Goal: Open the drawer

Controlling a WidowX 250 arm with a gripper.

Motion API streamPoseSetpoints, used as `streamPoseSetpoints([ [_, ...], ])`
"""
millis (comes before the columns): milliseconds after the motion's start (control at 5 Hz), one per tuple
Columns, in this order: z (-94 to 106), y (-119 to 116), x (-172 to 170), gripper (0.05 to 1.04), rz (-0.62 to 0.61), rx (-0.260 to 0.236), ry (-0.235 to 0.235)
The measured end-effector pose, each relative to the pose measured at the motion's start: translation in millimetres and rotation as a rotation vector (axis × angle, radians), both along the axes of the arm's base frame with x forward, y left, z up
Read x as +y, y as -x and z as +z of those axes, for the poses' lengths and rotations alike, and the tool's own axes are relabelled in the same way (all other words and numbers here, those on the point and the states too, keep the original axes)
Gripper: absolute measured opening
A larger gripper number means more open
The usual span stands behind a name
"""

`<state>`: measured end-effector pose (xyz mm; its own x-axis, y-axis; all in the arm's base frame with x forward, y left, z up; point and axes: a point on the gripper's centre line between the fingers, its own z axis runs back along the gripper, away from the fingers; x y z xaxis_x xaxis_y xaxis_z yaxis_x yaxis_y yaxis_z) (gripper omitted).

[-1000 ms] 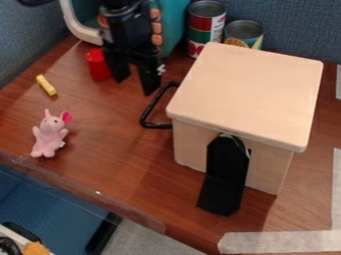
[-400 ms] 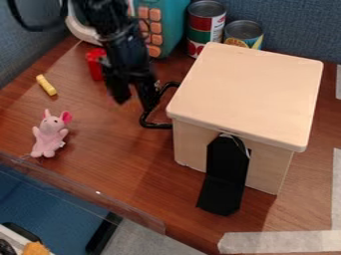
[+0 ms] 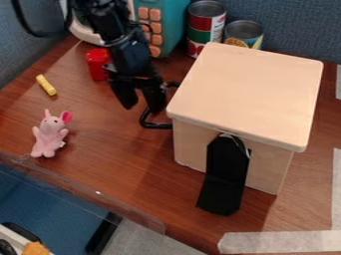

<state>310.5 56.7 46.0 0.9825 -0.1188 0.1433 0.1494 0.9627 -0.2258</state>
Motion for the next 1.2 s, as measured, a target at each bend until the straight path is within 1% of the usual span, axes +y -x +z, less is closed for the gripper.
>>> streamPoseSetpoints([
  [200,-0.8,-6.3,-6.9,0.948,0.0,-0.001,0.025],
  [400,-17.4,-6.0,-3.8,0.654,0.017,0.04,0.011],
  [600,-19.6,-5.1,-2.4,0.345,0.015,0.055,-0.032],
  [800,-20.3,-4.3,-0.4,0.179,0.018,0.067,-0.06],
  [1000,-16.8,1.8,10.8,0.159,0.028,0.104,-0.132],
  [1200,2.1,4.3,27.8,0.159,0.051,0.087,-0.244],
])
